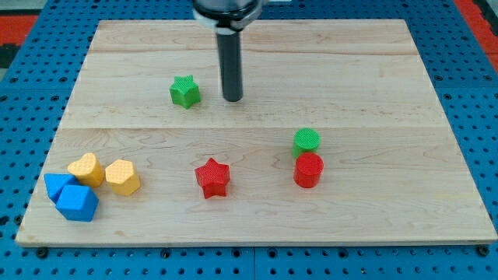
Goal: Move the green circle horizontal right to the green star
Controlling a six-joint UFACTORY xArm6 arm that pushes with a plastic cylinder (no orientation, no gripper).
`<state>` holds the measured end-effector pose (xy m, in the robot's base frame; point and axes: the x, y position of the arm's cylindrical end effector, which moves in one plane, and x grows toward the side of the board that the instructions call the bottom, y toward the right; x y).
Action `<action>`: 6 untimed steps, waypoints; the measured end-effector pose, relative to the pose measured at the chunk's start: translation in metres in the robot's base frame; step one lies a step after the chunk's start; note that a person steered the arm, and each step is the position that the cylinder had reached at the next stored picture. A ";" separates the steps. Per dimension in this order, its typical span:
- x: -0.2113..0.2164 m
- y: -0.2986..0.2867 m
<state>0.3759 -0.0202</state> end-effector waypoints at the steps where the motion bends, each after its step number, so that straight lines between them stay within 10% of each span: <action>1: -0.008 -0.064; 3: -0.004 -0.205; 6: 0.034 0.093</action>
<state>0.4095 0.0731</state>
